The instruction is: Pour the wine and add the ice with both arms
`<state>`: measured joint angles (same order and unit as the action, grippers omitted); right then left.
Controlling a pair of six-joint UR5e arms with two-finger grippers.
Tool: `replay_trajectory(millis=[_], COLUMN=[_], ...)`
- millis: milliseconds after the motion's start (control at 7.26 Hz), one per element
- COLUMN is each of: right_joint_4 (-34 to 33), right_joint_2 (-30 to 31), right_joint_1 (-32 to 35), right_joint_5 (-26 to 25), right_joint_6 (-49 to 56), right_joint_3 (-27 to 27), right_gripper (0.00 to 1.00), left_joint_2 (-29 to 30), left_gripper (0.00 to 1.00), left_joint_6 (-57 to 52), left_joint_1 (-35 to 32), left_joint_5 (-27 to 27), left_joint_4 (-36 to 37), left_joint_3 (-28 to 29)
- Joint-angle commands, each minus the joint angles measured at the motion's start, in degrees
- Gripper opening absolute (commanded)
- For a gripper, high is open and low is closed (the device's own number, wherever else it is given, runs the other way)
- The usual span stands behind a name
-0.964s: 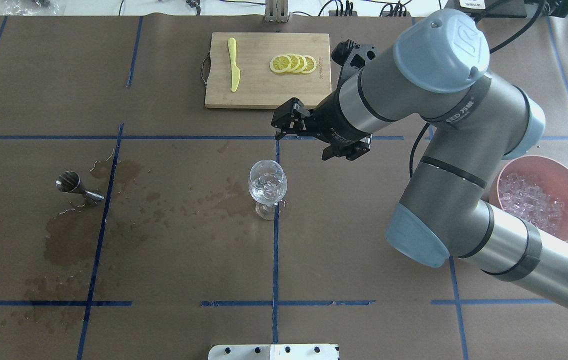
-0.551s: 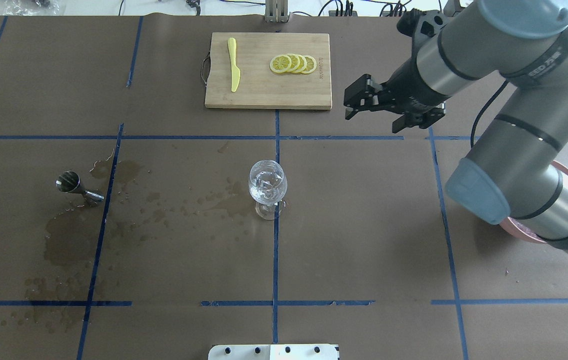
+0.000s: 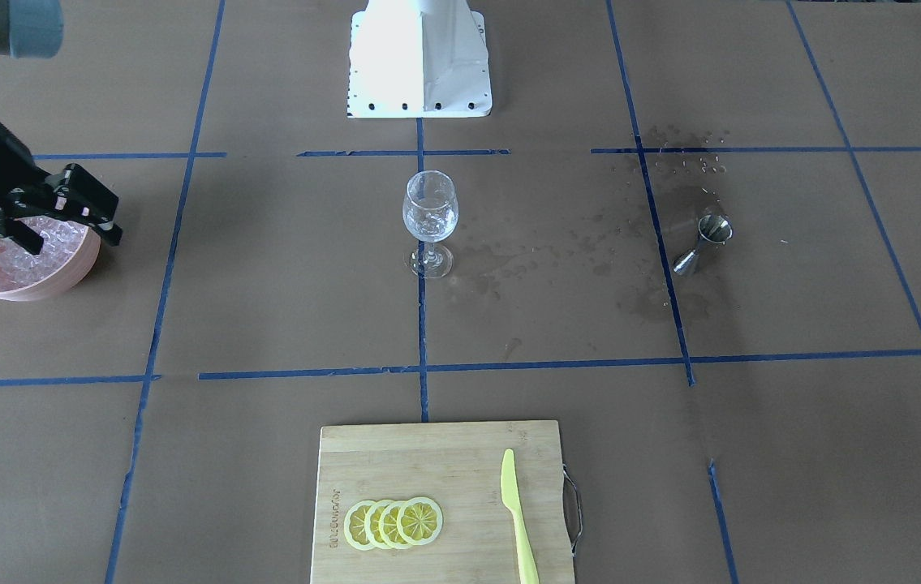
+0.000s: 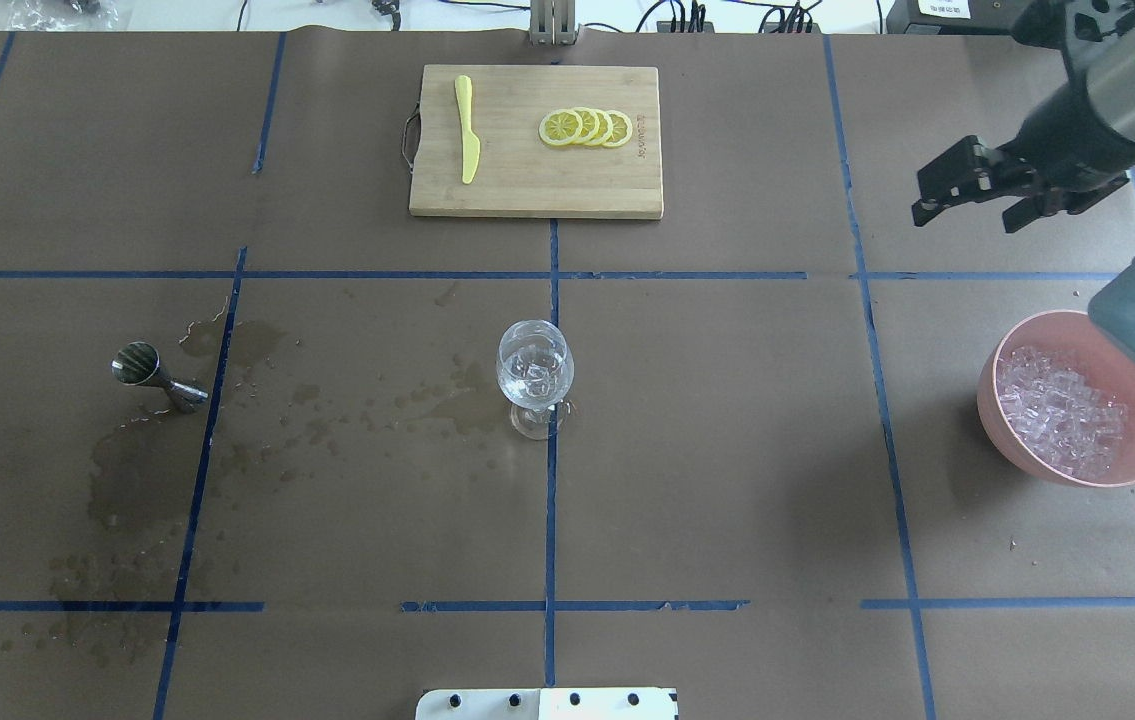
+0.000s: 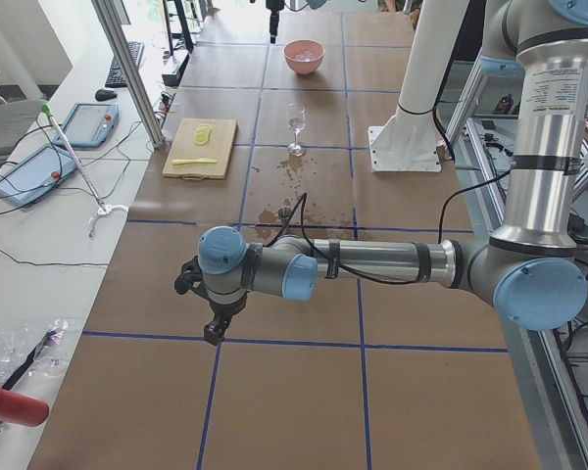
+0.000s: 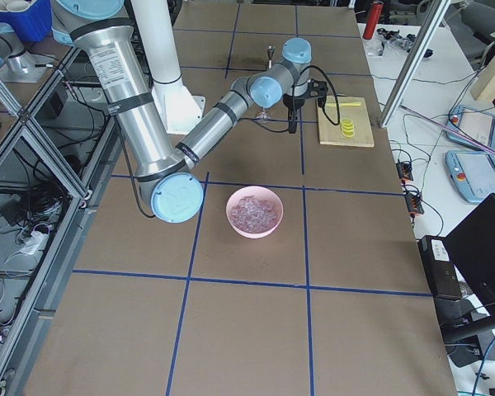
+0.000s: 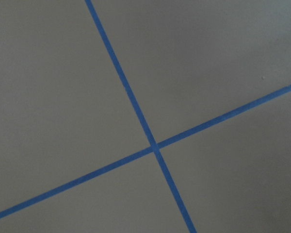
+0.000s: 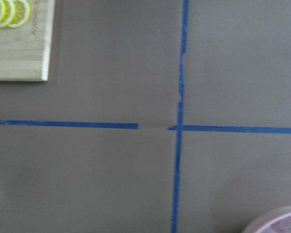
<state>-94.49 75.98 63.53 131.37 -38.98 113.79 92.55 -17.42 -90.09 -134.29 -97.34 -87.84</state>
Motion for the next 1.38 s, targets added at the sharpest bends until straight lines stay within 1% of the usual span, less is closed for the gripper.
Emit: replay_trajectory(millis=[0,138,275,413,551,688,826,1101,1239], right_joint_4=[-6.9,-12.5,-13.3,-13.3,-13.1,-12.4,-8.7,-4.1,-0.2], right_joint_2=[6.6,6.4,6.4,7.5,9.3,9.2,9.3,11.5,11.4], right_joint_1=[9.7,13.2,16.9,20.1,22.7,26.1,27.8,27.8,27.8], right_joint_5=[0.6,-0.2,0.5,1.8,3.0,3.9,4.7,4.0,4.0], right_joint_6=[26.3,36.2,42.5,45.8,45.9,47.3,48.8,49.2,48.8], right_joint_3=[-3.0,-5.2,-8.6,-11.3,-12.5,-16.1,-19.5,-21.8,-24.7], right_gripper=[1.00,1.00,1.00,1.00,1.00,1.00,1.00,1.00,1.00], left_joint_2=[-0.7,-0.8,-0.4,-0.3,-0.3,-0.8,-2.8,-3.2,-3.2], left_gripper=[1.00,1.00,1.00,1.00,1.00,1.00,1.00,1.00,1.00], left_joint_6=[-1.1,-1.1,-1.1,-1.1,-1.1,-1.2,-1.2,-0.6,-0.5], left_joint_1=[-1.4,-1.8,-1.9,-1.9,-2.1,-2.2,-2.1,-2.1,-2.0], left_joint_5=[-0.3,-0.3,-0.3,-0.3,-0.3,-0.2,0.0,-0.2,-0.3], left_joint_4=[1.7,2.3,5.2,5.9,6.1,6.1,5.2,3.8,3.6], left_joint_3=[0.1,0.1,-0.1,0.0,0.0,0.1,0.2,0.5,2.6])
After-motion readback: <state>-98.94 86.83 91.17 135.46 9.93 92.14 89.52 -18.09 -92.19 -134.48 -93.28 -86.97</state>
